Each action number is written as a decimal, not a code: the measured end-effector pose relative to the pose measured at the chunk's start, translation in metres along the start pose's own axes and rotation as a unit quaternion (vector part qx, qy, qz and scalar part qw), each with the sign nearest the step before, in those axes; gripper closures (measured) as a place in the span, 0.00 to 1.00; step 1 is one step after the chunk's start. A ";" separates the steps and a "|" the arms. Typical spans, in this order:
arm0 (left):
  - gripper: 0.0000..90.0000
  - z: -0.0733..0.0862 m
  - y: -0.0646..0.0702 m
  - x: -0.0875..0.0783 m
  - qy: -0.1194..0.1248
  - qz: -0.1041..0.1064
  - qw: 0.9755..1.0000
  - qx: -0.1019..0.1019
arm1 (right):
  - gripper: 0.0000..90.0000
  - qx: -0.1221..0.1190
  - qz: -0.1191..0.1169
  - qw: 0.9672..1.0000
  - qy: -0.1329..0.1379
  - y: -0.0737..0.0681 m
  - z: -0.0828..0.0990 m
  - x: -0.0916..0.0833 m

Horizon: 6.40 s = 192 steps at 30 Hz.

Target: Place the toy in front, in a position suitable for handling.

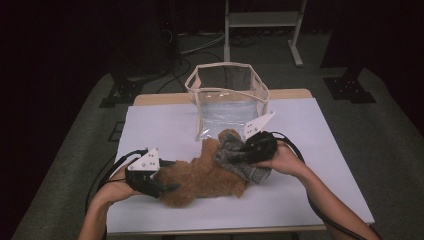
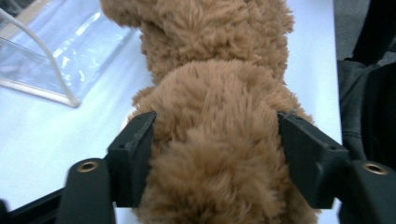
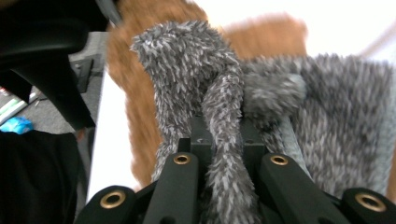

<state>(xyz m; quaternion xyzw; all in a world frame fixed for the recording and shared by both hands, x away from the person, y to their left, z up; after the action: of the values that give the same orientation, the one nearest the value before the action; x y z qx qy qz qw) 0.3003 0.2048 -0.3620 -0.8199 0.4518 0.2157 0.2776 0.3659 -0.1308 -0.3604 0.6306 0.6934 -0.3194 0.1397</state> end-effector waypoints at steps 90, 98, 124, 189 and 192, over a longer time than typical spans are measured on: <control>0.54 -0.093 0.006 0.065 -0.005 0.059 0.998 0.037 | 0.89 0.018 0.004 0.997 0.073 -0.017 0.053 -0.023; 0.52 -0.087 0.000 0.042 0.005 0.024 0.999 0.041 | 0.89 0.026 0.005 0.997 0.069 -0.001 0.045 -0.014; 0.51 -0.089 0.030 0.070 -0.008 0.064 0.995 0.077 | 0.89 0.063 -0.010 0.992 0.106 0.008 0.068 -0.016; 0.59 -0.097 0.006 0.108 -0.011 0.005 1.000 0.028 | 0.89 0.065 0.032 0.986 0.149 0.007 0.075 -0.056; 0.60 -0.101 0.010 0.103 0.007 0.033 0.999 0.023 | 0.89 0.062 0.030 0.986 0.150 0.003 0.073 -0.060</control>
<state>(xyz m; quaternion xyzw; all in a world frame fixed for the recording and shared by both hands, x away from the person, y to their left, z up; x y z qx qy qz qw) 0.3532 0.0708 -0.3504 -0.7997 0.4852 0.2082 0.2860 0.3639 -0.2235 -0.3807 0.6997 0.6658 -0.2591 0.0040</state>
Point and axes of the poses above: each handheld gripper's, and its own axes: x roughly forward along the jaws, z roughly out of its underside, y roughly to its right, the point moved 1 cm from there along x, roughly forward along the jaws, and after that the axes turned 13 degrees about -z, right-handed, at the moved point
